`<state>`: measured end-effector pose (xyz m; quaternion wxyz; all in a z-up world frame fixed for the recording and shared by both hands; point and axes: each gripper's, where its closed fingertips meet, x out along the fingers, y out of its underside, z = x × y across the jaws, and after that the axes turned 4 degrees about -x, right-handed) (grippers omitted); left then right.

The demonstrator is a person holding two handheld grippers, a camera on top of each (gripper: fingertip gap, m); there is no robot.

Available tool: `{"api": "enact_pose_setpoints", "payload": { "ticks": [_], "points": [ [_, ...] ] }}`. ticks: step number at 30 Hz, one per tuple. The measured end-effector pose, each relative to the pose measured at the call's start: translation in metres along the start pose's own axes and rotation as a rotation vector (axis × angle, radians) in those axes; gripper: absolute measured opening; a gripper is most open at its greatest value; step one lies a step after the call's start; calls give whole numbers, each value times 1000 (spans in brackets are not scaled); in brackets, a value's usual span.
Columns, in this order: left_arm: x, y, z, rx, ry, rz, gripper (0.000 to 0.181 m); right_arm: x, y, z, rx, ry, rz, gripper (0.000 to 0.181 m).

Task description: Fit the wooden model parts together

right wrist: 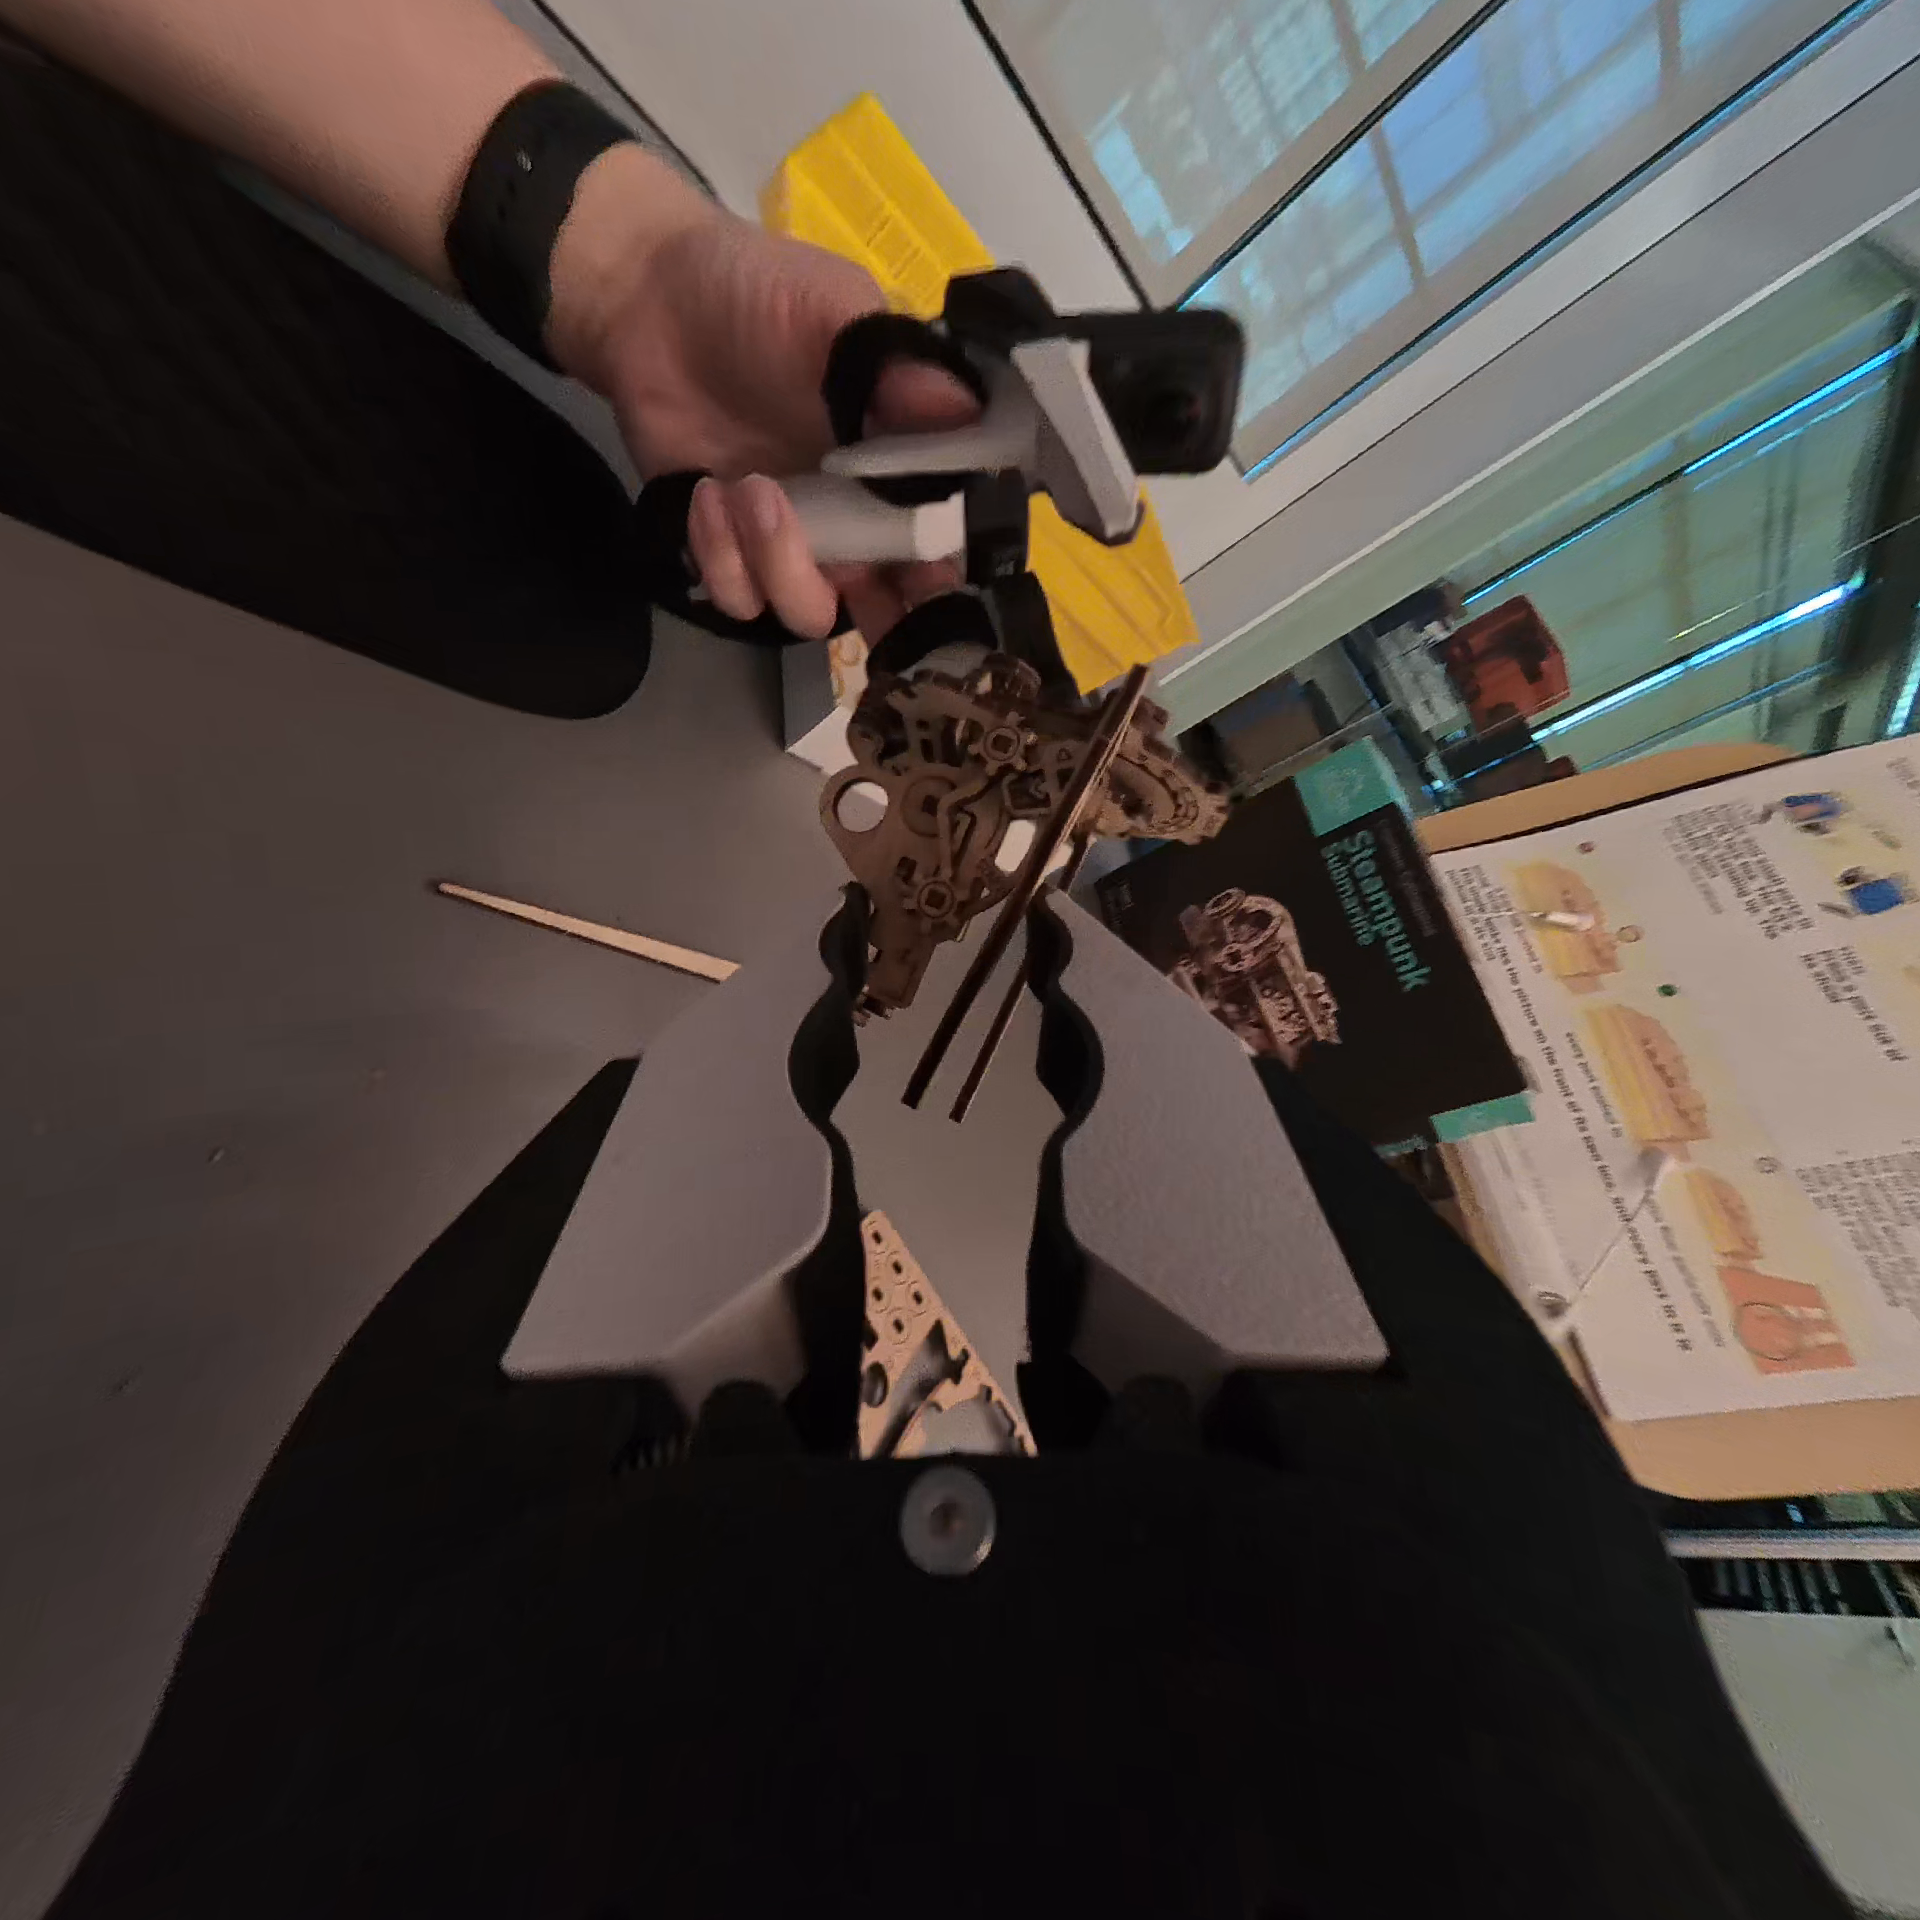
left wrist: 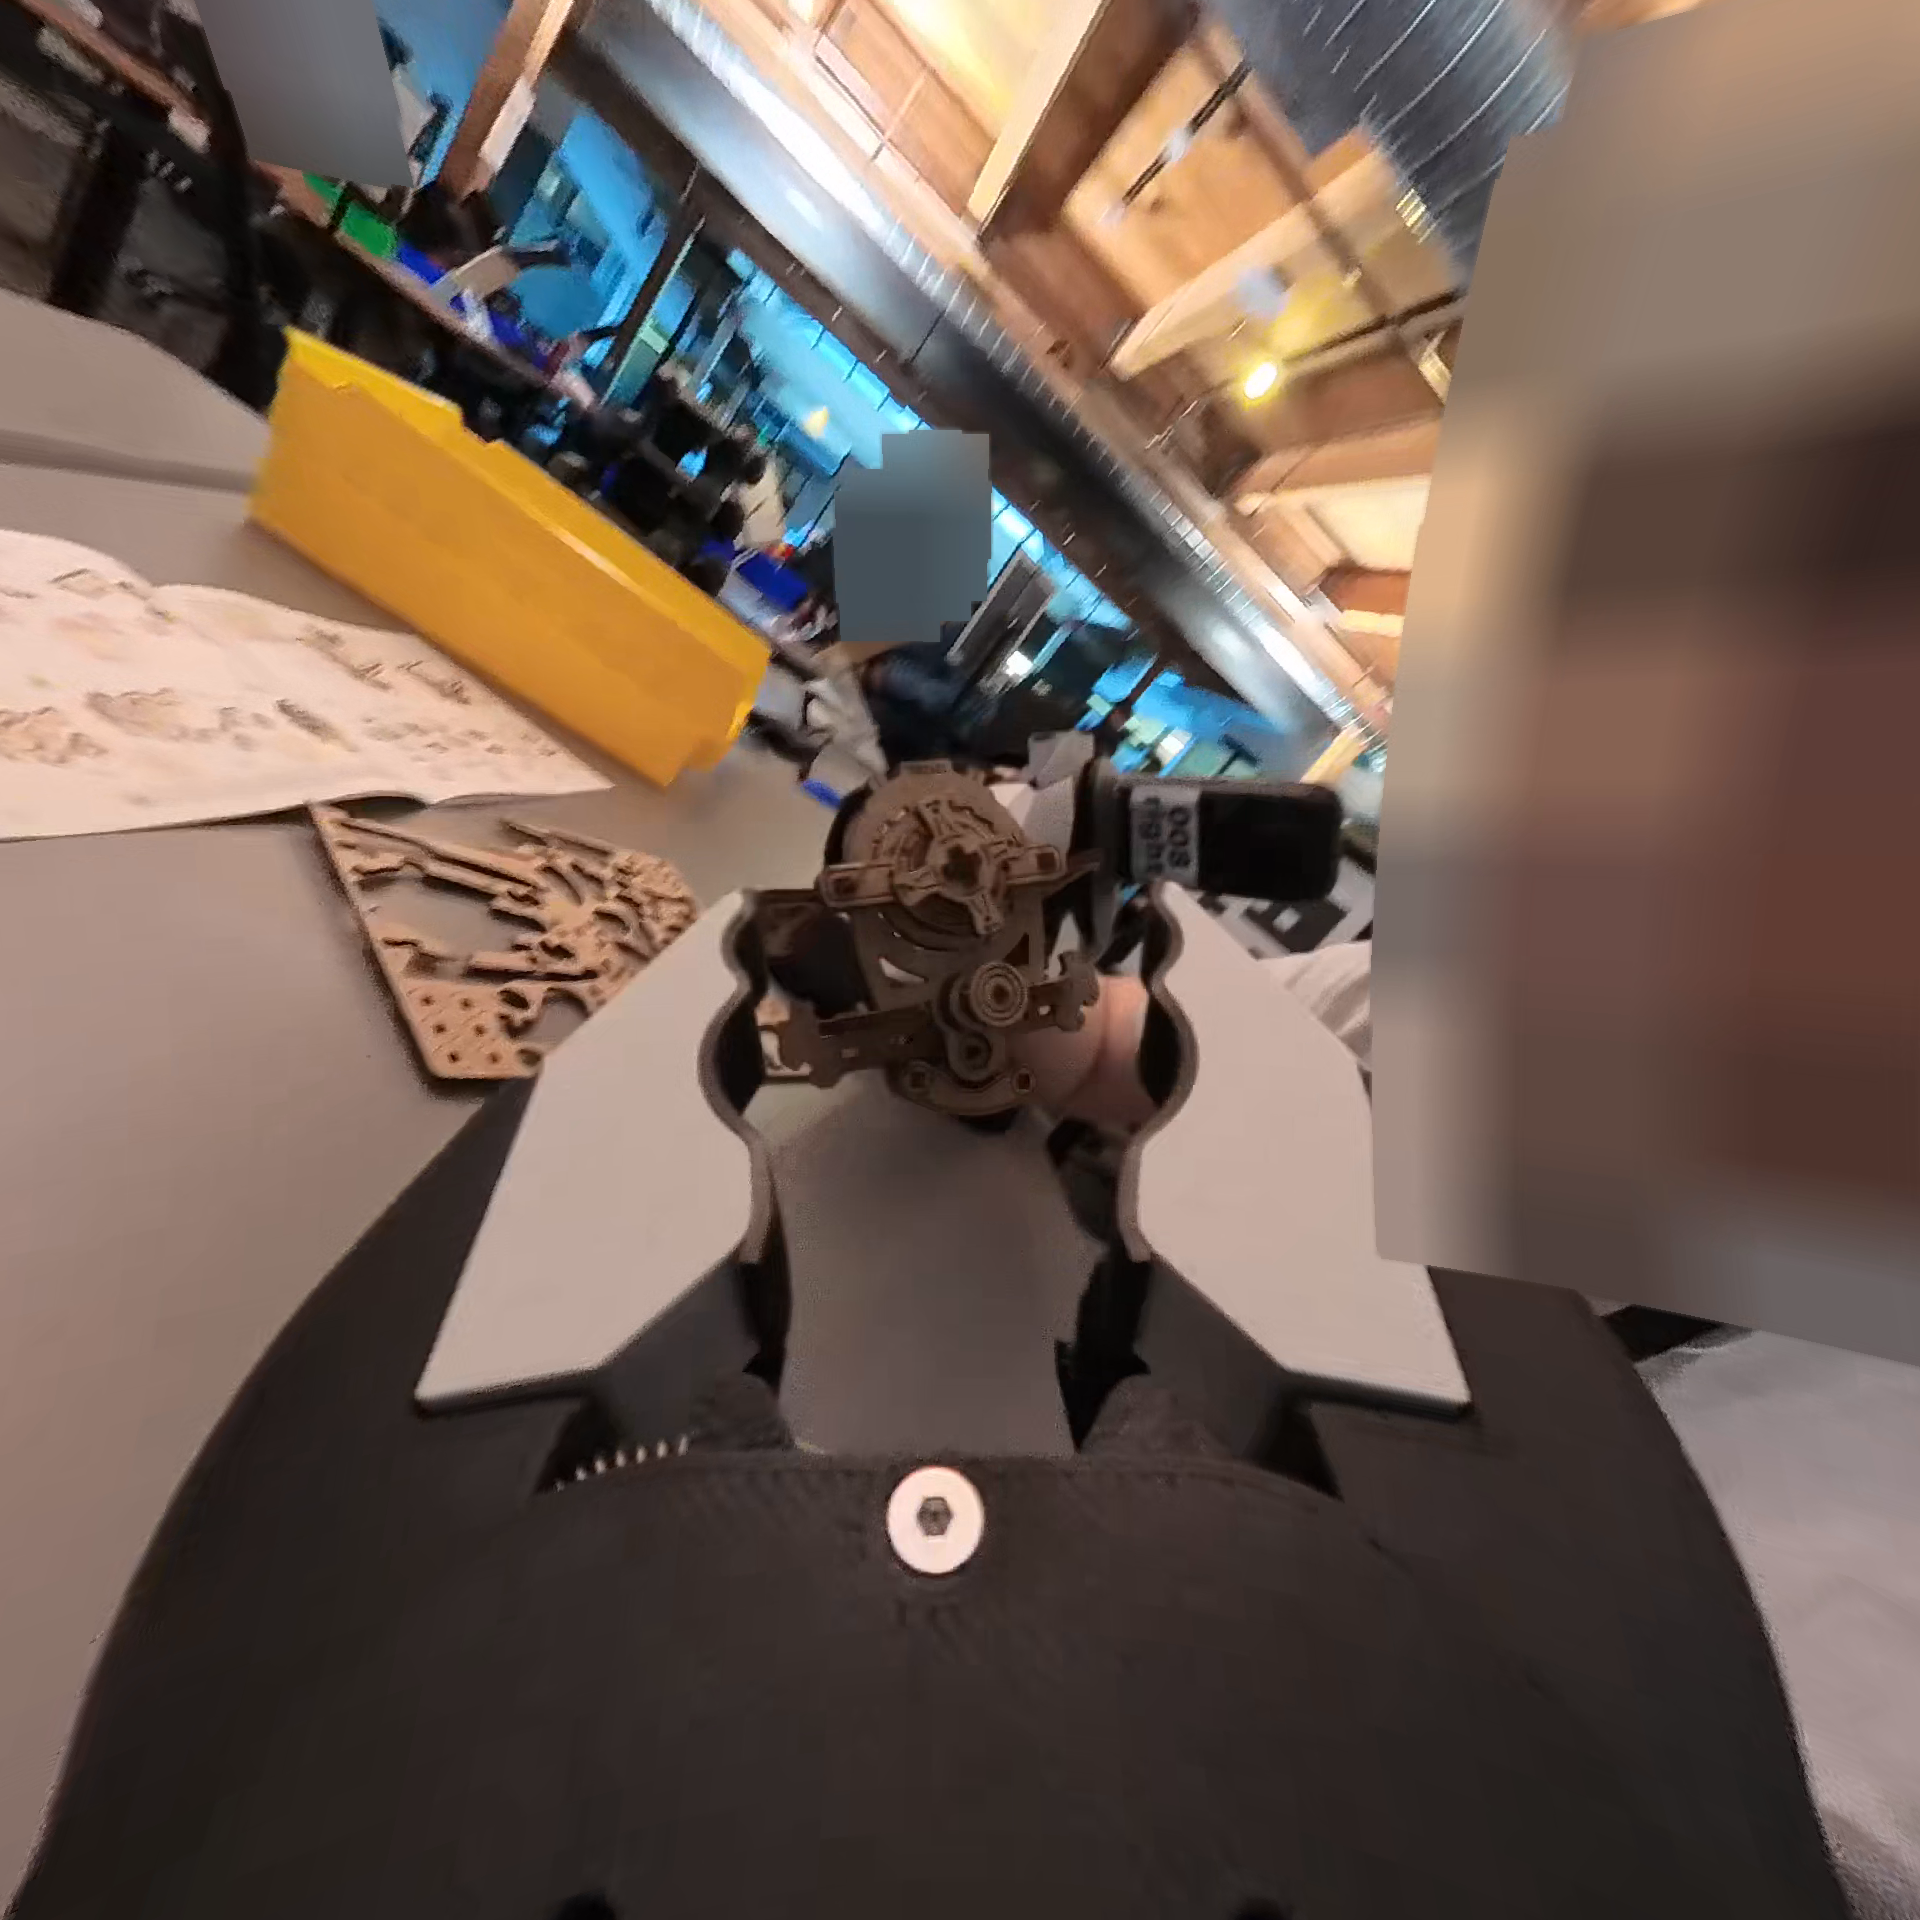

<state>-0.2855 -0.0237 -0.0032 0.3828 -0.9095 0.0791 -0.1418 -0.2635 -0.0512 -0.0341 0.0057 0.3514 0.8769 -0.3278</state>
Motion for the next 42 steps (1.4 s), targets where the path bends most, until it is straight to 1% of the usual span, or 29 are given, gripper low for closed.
{"api": "enact_pose_setpoints", "payload": {
  "ticks": [1, 5, 8, 10, 15, 18, 24, 31, 33, 39, 42],
  "points": [
    [1, 3, 2, 16, -29, 23, 74, 1, 3, 2, 13, -16, 4, 29],
    [2, 8, 16, 22, -100, 41, 71, 6, 14, 5, 52, -42, 22, 28],
    [-1, 18, 33, 50, -191, 105, 69, 10, 26, 10, 37, -54, 58, 28],
    [-2, 20, 43, 68, -245, 117, 68, 13, 30, 16, 37, -81, 55, 28],
    [-5, 30, 56, 79, -305, 177, 61, 16, 38, 29, 81, -161, 35, 26],
    [-4, 36, 60, 65, -321, 208, 52, 17, 44, 35, 95, -208, 50, 25],
    [-5, 39, 66, 53, -364, 220, 44, 18, 50, 53, 173, -330, 33, 25],
    [-2, 49, 71, 105, -427, 284, 43, 15, 54, 60, 219, -393, 11, 27],
    [-2, 50, 72, 110, -437, 289, 43, 13, 56, 60, 221, -397, 15, 30],
    [-1, 52, 70, 127, -445, 303, 42, 7, 65, 65, 184, -433, 61, 34],
    [0, 55, 70, 142, -449, 328, 43, 3, 62, 69, 179, -466, 53, 34]
  ]
}}
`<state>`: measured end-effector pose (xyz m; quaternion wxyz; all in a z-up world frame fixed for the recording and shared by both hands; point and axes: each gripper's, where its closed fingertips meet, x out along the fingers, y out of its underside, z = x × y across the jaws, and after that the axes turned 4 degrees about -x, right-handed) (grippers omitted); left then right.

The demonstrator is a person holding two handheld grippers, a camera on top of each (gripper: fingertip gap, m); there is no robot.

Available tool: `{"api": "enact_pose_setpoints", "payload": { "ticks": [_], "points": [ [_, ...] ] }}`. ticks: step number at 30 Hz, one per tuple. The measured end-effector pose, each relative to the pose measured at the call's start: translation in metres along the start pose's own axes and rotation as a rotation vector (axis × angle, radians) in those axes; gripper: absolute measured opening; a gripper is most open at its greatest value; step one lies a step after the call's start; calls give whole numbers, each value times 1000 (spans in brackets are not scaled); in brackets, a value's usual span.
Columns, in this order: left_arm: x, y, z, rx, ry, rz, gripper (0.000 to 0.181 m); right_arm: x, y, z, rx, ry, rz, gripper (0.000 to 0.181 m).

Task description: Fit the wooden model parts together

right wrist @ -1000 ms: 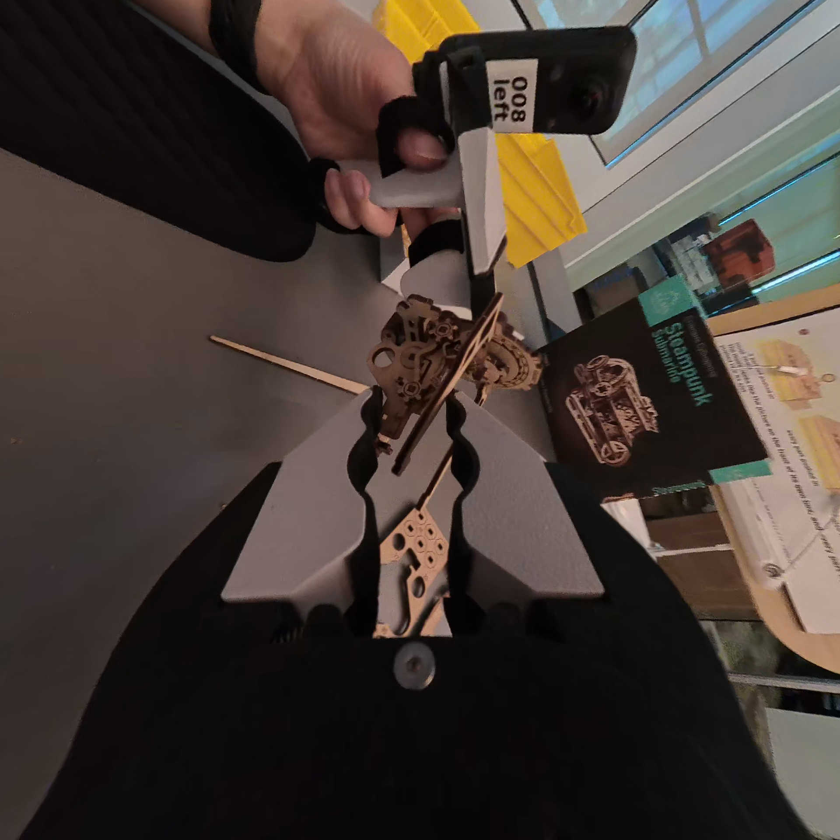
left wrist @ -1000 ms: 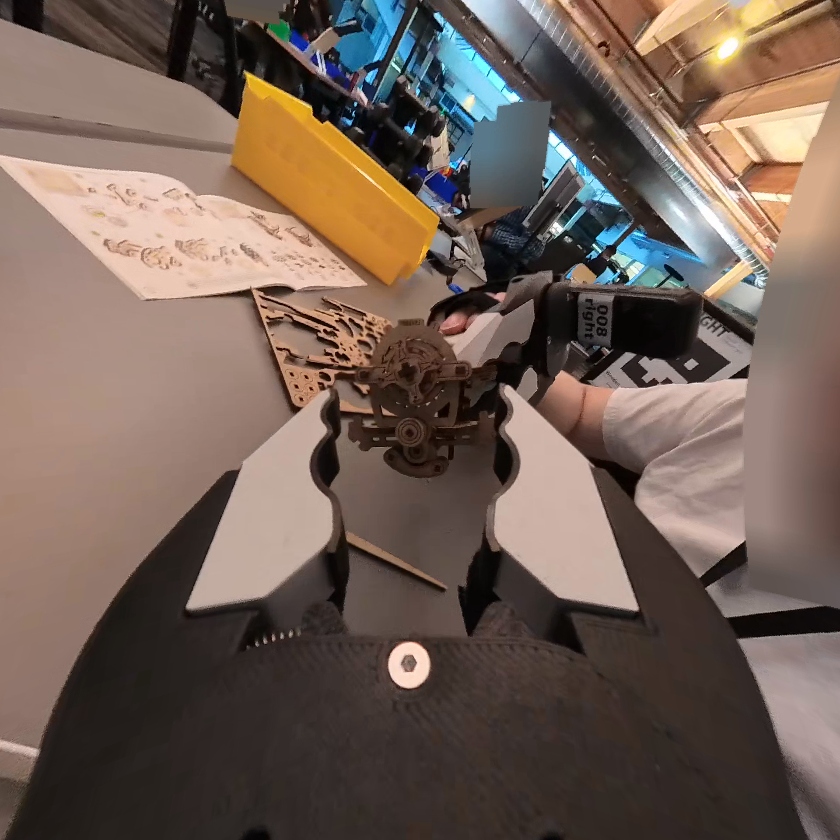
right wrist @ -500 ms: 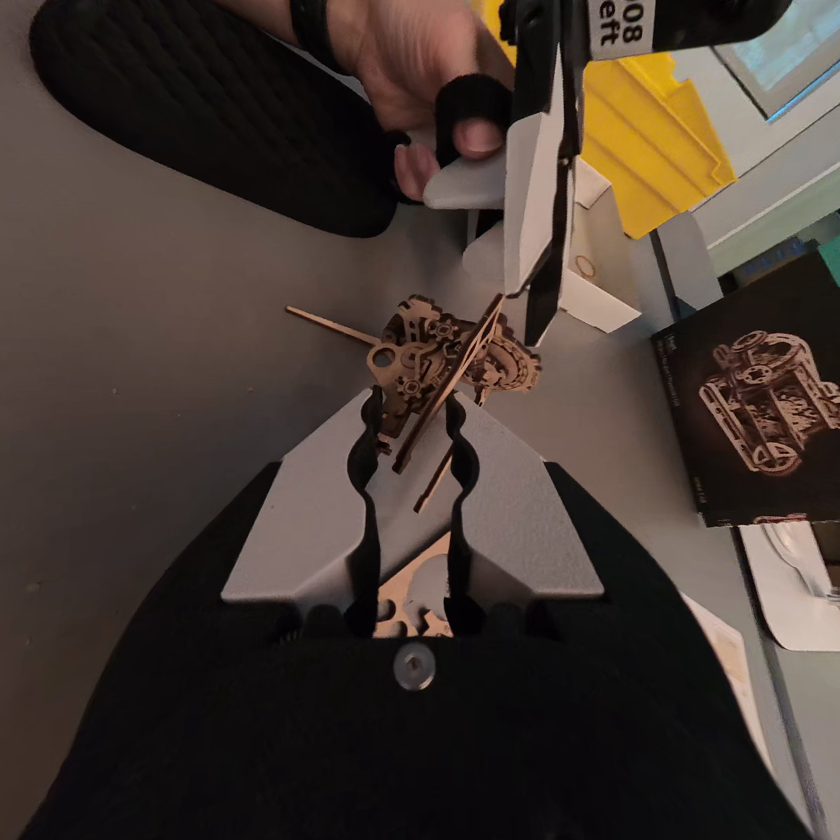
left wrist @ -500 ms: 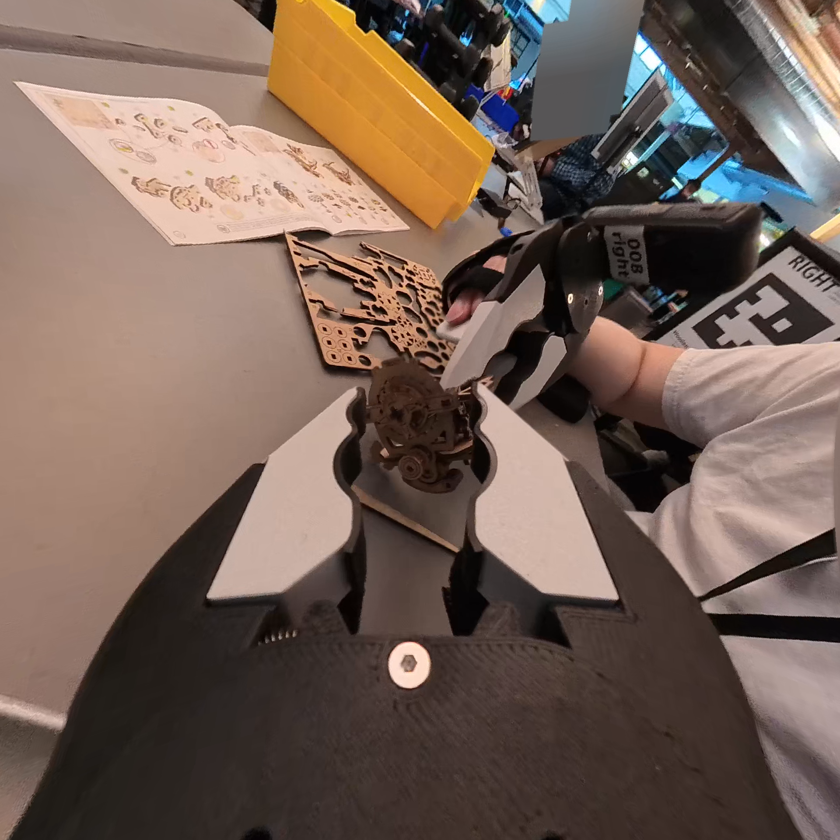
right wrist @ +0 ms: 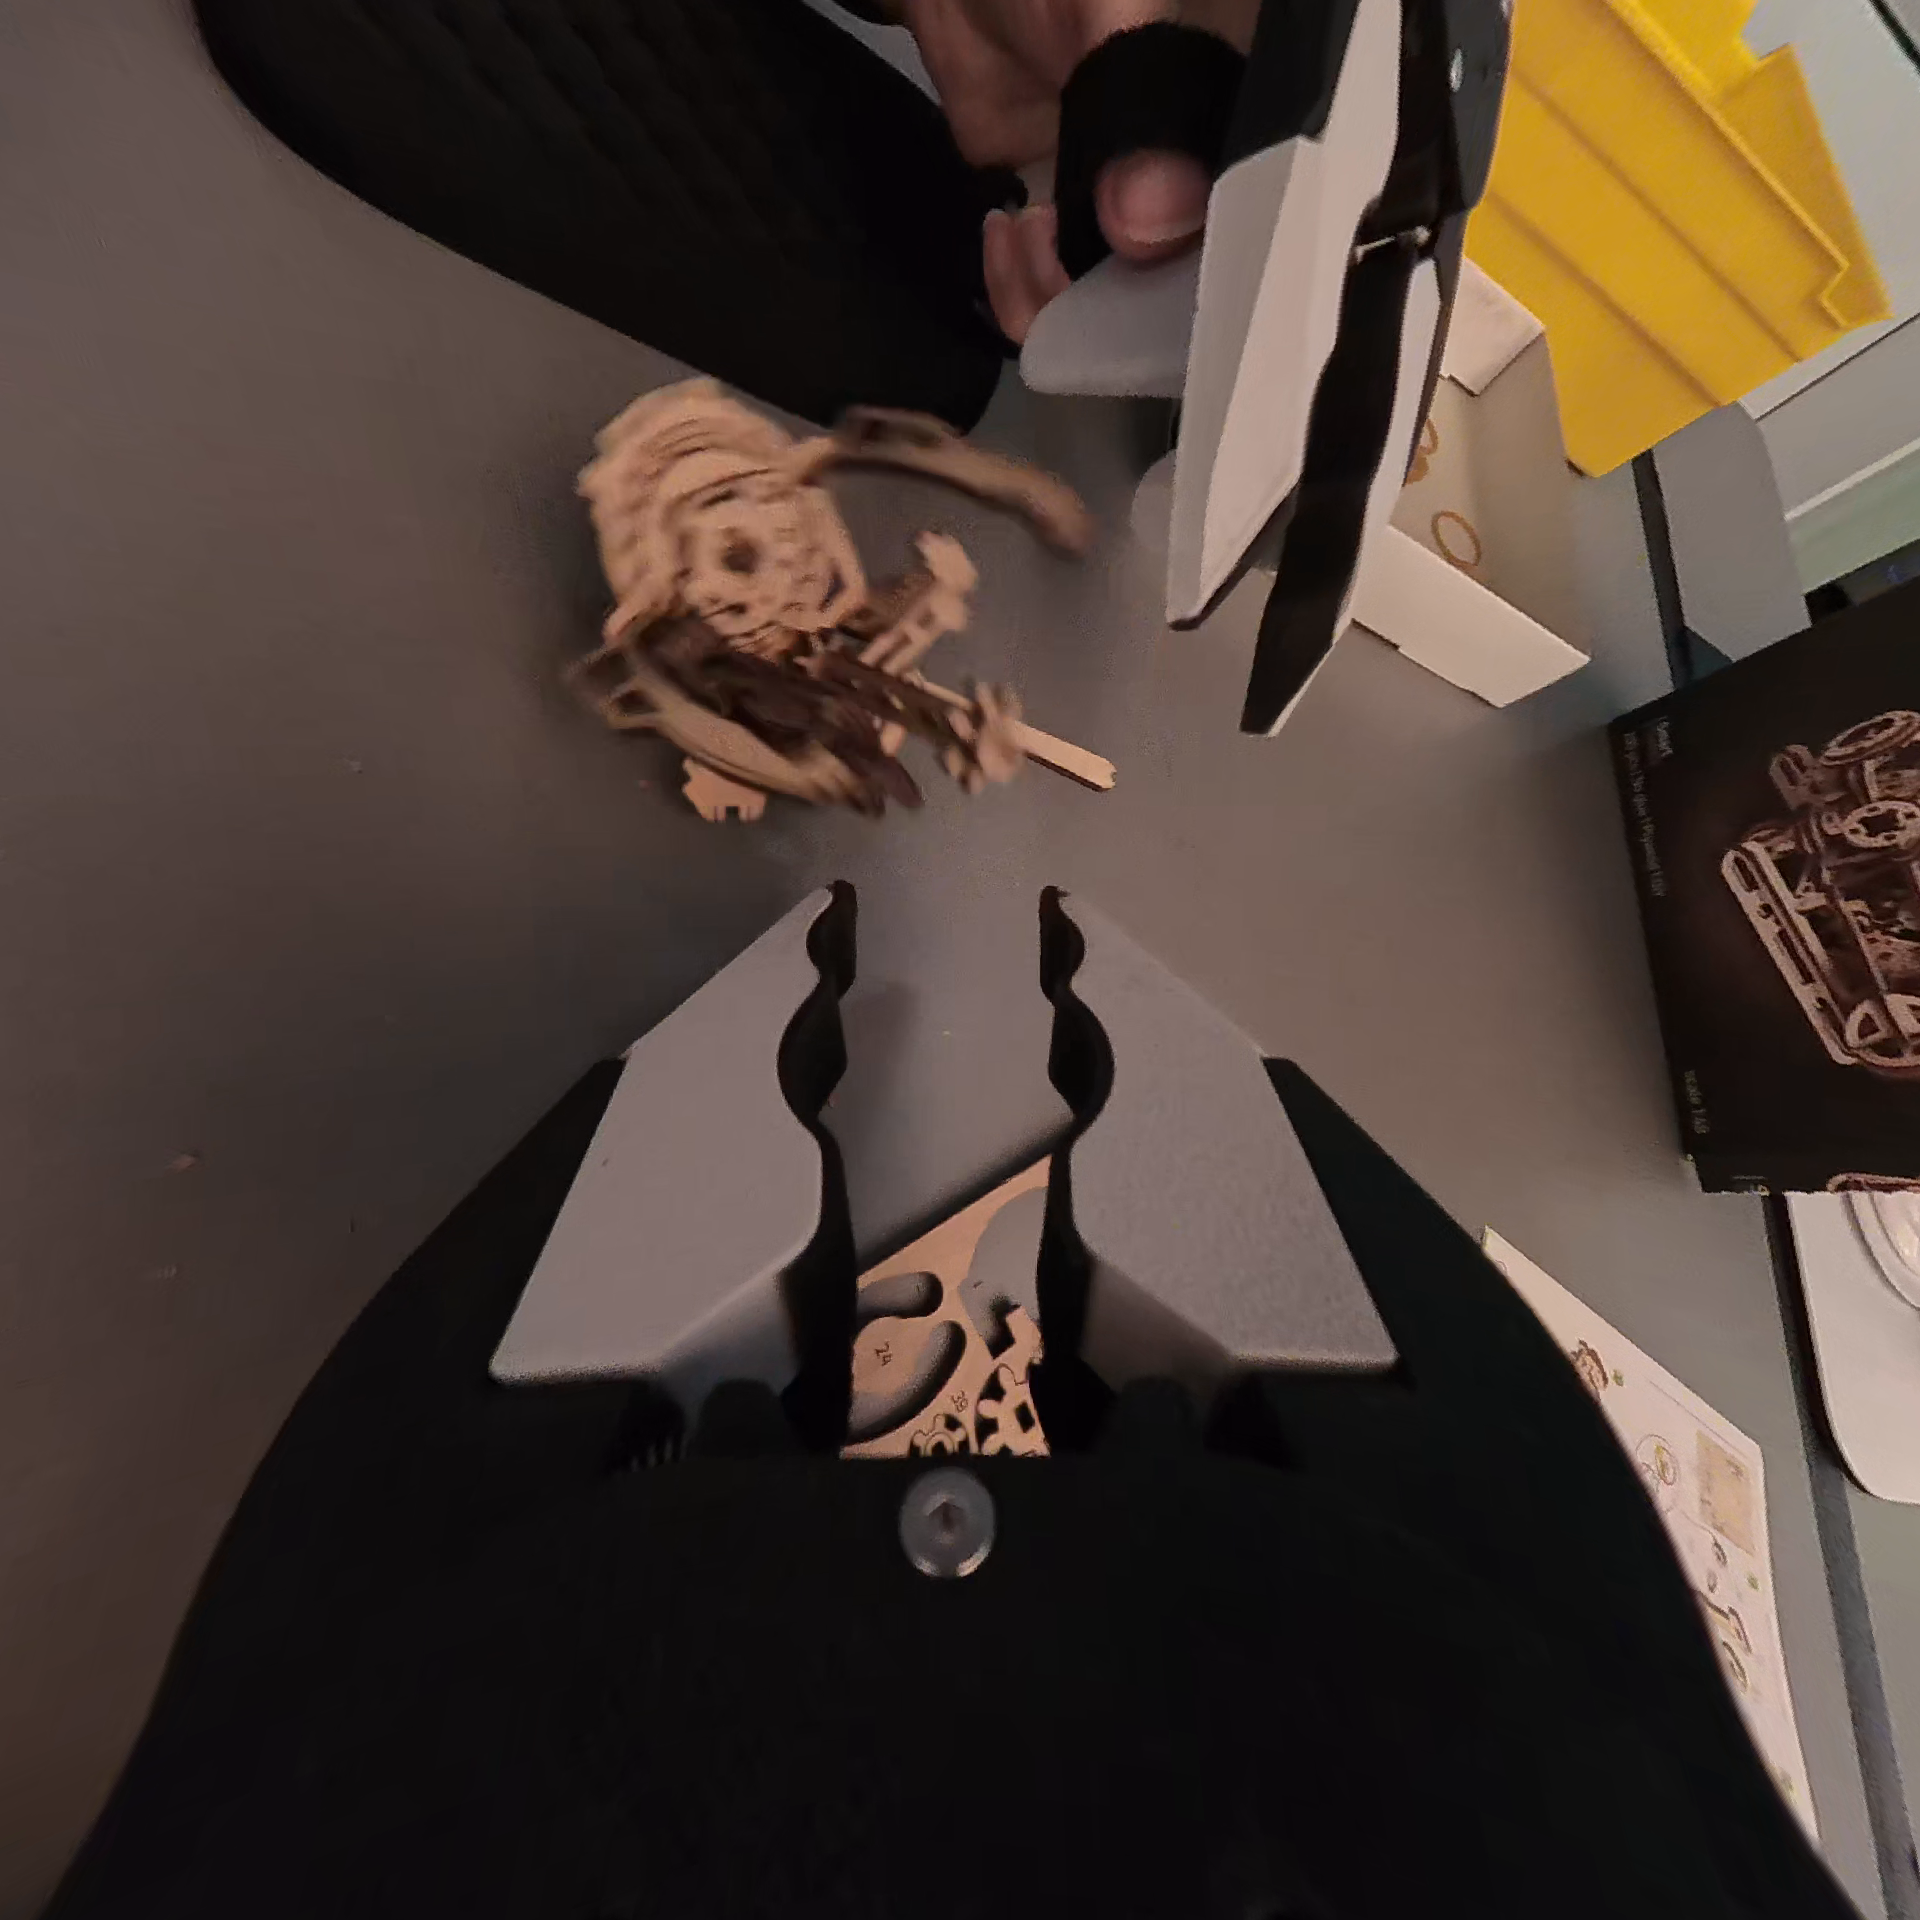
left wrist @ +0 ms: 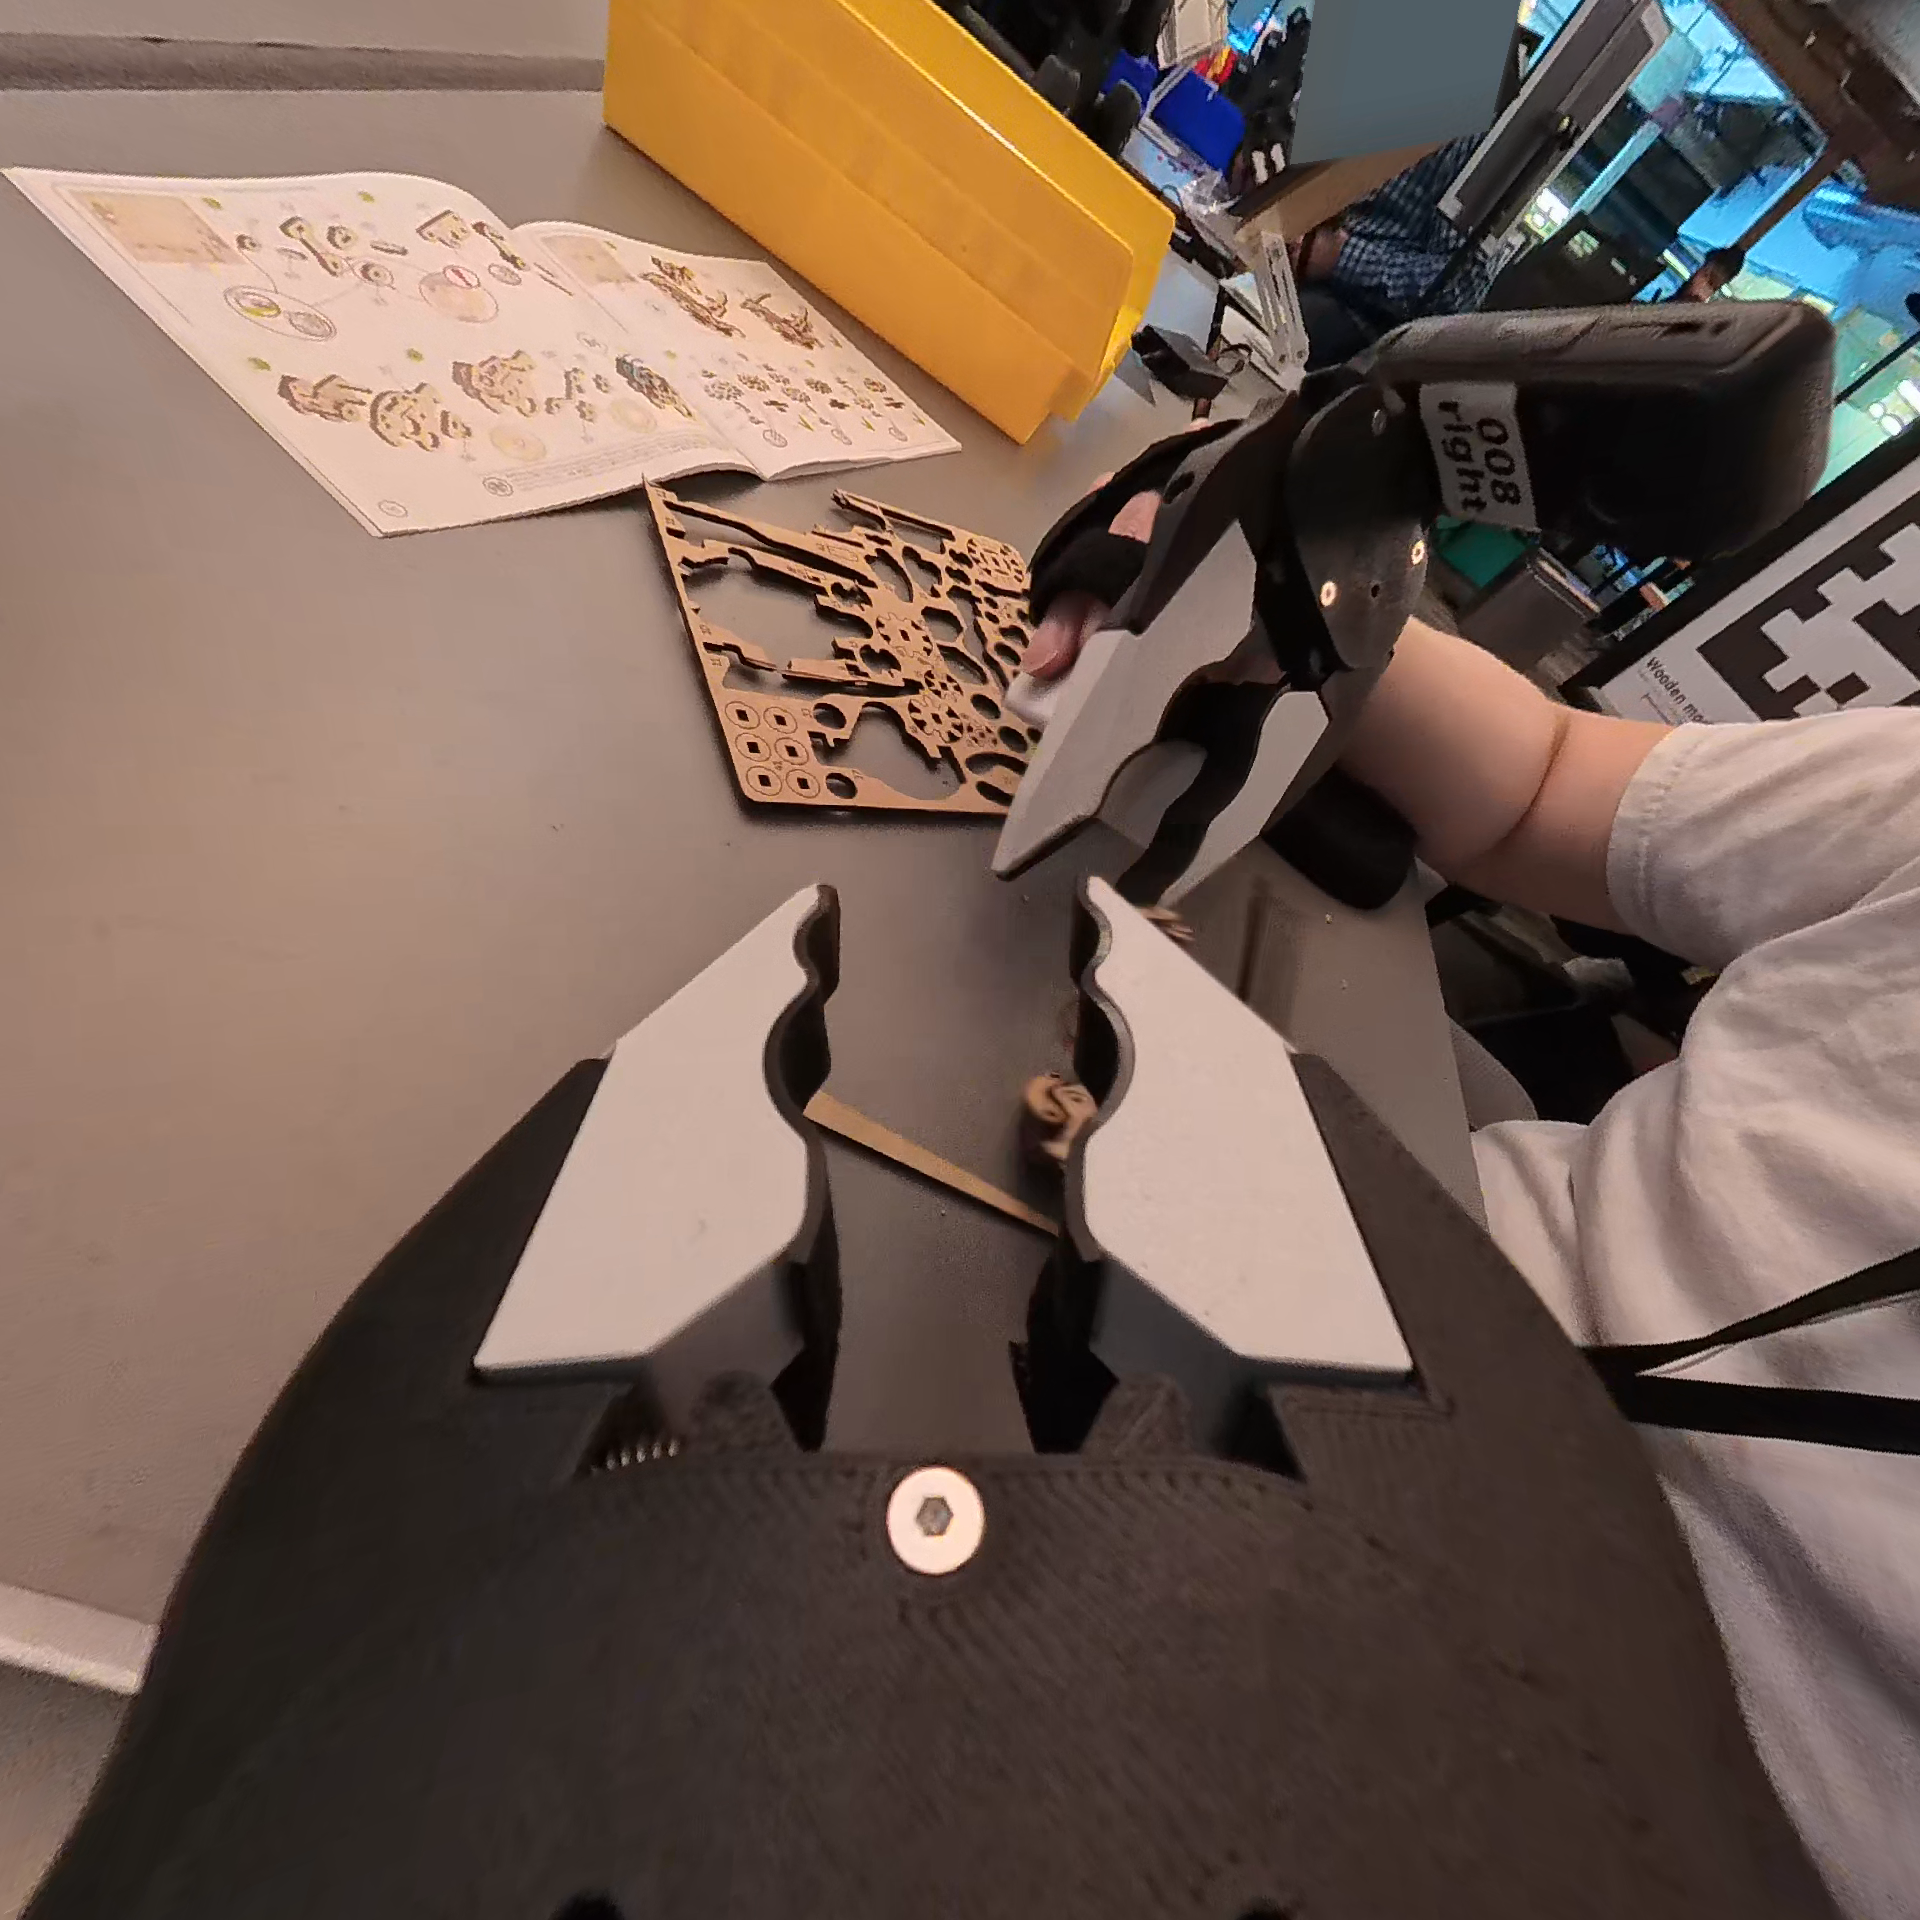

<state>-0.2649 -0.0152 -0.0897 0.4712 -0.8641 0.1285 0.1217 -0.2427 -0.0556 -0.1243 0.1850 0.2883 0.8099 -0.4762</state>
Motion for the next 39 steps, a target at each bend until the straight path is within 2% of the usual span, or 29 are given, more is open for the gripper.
{"api": "enact_pose_setpoints", "payload": {
  "ticks": [8, 14, 17, 19, 22, 24, 29, 34, 39],
  "points": [
    [-9, -6, -5, 65, -11, 6, 42, -5, -3, 5, -84, -1, 57, 34],
    [-17, -11, 3, 29, -19, -18, 40, -30, -90, 8, -15, -8, -220, 33],
    [-23, -12, 7, 27, -46, 0, 39, -35, -116, 4, 158, -51, -232, 35],
    [-30, -16, 1, 48, -54, 13, 36, -39, -126, 5, 177, -95, -239, 34],
    [-42, -15, -18, 126, -56, 55, 34, -37, -116, -7, 141, -70, -122, 34],
    [-53, -6, -24, 189, -105, 106, 34, -29, -110, -3, 179, -120, -62, 34],
    [-71, 41, -41, 203, -153, 181, 34, -1, -74, 11, 211, -185, 168, 35],
    [-66, 84, -61, 177, -151, 210, 35, -6, -65, 12, 374, -247, 179, 33],
    [-44, 95, -76, 191, -133, 196, 36, -14, -40, 1, 418, -187, 208, 32]
  ]
}}
